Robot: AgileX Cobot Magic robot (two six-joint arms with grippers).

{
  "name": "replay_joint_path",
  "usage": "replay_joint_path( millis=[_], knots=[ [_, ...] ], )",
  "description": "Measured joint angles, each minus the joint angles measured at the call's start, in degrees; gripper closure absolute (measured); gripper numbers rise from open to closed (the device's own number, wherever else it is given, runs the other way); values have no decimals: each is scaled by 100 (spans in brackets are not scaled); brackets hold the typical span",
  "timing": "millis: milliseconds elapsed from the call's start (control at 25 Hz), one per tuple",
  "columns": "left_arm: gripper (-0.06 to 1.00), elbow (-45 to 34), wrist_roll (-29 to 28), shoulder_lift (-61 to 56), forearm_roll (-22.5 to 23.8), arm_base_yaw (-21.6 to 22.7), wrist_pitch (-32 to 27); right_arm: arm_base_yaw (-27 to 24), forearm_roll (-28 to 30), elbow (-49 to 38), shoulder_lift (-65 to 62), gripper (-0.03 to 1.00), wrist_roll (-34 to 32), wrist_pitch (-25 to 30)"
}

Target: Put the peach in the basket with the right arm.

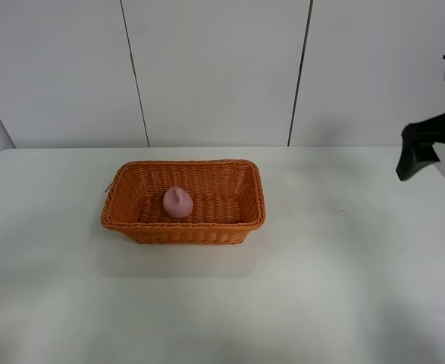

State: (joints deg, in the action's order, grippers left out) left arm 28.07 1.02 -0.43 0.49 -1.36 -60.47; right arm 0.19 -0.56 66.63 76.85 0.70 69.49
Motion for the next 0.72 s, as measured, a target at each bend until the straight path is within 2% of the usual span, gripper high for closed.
replay_joint_path(
  millis=[120, 280, 320, 520, 720],
  knots=[
    [-5, 0, 0, 0, 0, 0, 0, 0, 0, -1025, -1137, 27, 90, -66],
    [-5, 0, 0, 0, 0, 0, 0, 0, 0, -2349, -2868, 27, 101, -587],
    [-5, 0, 0, 0, 0, 0, 0, 0, 0, -2349, -2868, 27, 101, -587],
    [-5, 0, 0, 0, 0, 0, 0, 0, 4, -3472, -4803, 27, 107, -1058],
    [-5, 0, 0, 0, 0, 0, 0, 0, 4, -3837, -6189, 27, 61, -1045]
  ],
)
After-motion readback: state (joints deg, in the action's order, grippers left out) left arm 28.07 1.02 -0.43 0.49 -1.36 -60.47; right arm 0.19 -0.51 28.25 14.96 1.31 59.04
